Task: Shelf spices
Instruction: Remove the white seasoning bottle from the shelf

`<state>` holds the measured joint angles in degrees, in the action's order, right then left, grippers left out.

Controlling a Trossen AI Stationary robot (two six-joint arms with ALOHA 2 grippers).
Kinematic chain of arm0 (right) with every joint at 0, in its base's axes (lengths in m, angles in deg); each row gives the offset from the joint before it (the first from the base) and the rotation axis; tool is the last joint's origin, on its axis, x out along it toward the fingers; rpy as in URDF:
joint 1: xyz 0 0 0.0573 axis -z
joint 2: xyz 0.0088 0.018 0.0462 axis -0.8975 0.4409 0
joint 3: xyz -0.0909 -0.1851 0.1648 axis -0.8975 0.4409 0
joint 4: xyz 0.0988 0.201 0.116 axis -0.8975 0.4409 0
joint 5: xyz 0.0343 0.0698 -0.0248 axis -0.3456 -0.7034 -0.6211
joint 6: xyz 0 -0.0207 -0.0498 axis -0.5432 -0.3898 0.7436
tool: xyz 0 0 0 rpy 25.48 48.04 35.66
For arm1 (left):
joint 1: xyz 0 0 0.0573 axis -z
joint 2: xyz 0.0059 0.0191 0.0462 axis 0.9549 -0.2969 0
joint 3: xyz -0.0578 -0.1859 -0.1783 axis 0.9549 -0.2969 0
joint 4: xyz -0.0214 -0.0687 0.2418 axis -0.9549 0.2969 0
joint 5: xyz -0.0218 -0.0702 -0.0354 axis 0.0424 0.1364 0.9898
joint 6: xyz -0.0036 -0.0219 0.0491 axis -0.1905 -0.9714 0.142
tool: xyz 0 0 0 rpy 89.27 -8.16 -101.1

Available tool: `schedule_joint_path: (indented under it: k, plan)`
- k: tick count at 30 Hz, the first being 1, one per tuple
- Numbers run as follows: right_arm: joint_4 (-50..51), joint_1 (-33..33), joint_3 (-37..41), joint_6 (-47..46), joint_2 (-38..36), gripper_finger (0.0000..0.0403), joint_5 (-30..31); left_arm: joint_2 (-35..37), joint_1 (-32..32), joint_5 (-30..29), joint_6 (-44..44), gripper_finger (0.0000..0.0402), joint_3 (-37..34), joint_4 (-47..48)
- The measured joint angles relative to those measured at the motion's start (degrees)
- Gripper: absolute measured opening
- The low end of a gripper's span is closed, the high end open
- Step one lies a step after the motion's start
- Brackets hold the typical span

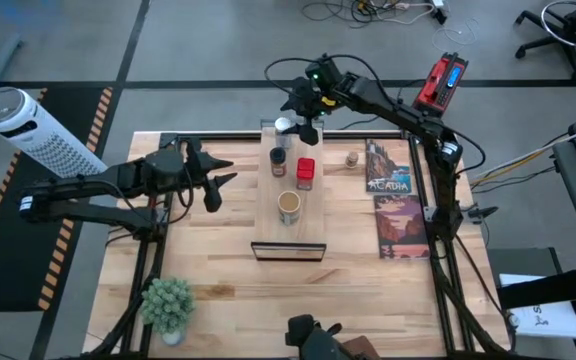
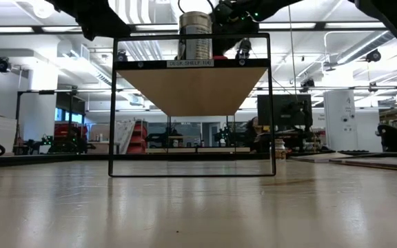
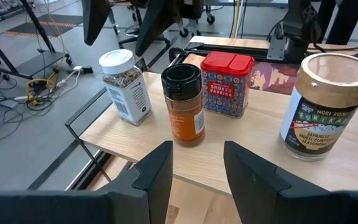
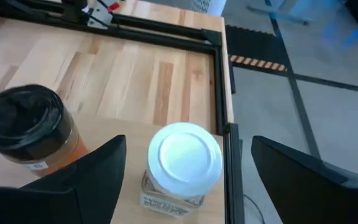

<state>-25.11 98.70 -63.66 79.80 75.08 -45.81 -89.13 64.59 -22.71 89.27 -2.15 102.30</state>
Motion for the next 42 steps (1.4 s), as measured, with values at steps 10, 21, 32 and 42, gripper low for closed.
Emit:
schedule_joint_path:
  k: [10, 21, 32, 42]
  plan:
    - [-0.5, 0.0, 0.0, -0.6, 1.9, 0.0323, 0.5, 0.0, 0.0, 0.0, -0.2, 0.0133, 0.0, 0.0]
    - [-0.6, -0.1, 0.0, -1.6, 3.5, 0.0323, 0.2, 0.0, 0.0, 0.0, -0.6, 0.0133, 0.0, 0.7]
    - [-2.2, -0.4, 0.0, -2.0, 6.0, 0.0316, 0.0, 0.0, 0.0, 0.0, -1.0, 0.0133, 0.0, 1.5]
    - [-2.9, -0.5, 0.0, -2.2, 6.5, 0.0237, 0.1, 0.0, 0.0, 0.0, -1.3, 0.0133, 0.0, 2.3]
